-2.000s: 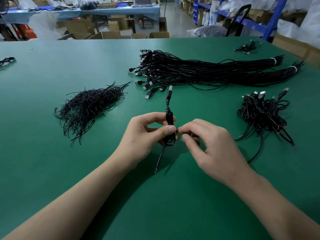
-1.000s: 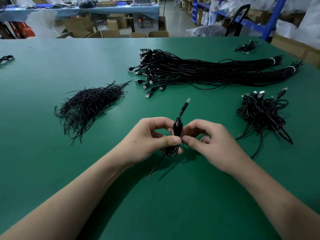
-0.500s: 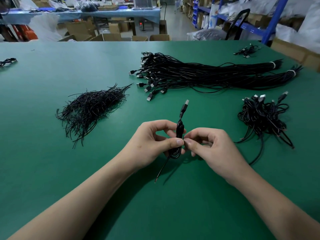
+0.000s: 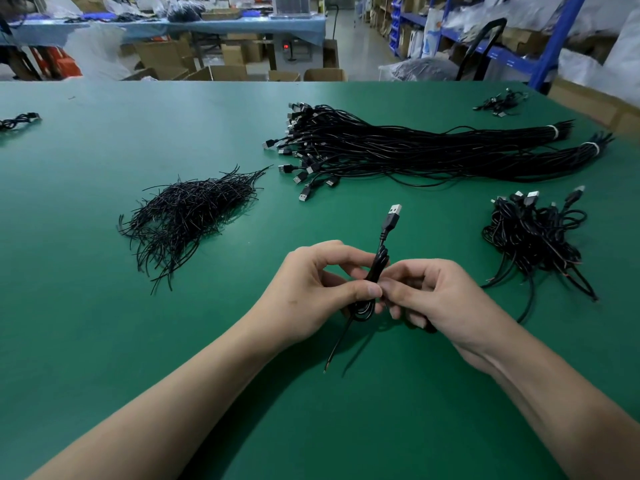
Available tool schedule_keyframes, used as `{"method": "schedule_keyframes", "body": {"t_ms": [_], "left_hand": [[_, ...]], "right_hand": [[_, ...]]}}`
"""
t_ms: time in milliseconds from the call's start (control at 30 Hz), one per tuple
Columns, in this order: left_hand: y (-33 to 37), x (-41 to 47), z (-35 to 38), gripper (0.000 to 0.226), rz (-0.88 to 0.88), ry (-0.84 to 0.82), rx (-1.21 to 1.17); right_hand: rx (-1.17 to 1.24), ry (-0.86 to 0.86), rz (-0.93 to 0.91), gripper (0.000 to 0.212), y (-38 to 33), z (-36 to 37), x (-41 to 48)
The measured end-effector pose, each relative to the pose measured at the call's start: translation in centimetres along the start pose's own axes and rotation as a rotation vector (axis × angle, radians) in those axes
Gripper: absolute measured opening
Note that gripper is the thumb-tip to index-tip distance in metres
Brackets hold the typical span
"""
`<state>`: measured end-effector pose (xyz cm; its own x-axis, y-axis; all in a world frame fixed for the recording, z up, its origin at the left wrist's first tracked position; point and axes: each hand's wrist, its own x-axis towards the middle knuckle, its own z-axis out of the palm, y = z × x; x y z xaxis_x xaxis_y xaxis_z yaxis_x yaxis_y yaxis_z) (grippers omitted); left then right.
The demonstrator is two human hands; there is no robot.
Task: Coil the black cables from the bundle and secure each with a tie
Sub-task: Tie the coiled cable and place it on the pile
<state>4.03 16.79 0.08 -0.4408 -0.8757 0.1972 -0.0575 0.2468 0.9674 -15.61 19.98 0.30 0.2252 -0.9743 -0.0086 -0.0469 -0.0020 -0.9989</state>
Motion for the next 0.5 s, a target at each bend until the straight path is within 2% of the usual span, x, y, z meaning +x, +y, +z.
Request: {"method": "schedule_keyframes", "body": {"t_ms": [233,300,400,500], "left_hand": [[-0.2,-0.1,0.3,0.028,0.012,0.02,0.01],[-0.3,0.1,0.2,0.025,0.0,0.027,-0.018],[-0.5,0.3,0.3,0.023,-0.015,0.059,-0.031],[-0.6,0.2,0.3,0.022,-0.035,0.089,-0.012]], "right_hand": [[0.028,0.029,0.031,0.024,0.0,0.1,-0.1],[0.045,0.078,0.003,0.022,0.1,0.5,0.0],[0.082,0.16,-0.068,0.005,0.5,1.3,0.2],[0.038,0.206,-0.11,0.009,1.1,1.6,0.3]]}}
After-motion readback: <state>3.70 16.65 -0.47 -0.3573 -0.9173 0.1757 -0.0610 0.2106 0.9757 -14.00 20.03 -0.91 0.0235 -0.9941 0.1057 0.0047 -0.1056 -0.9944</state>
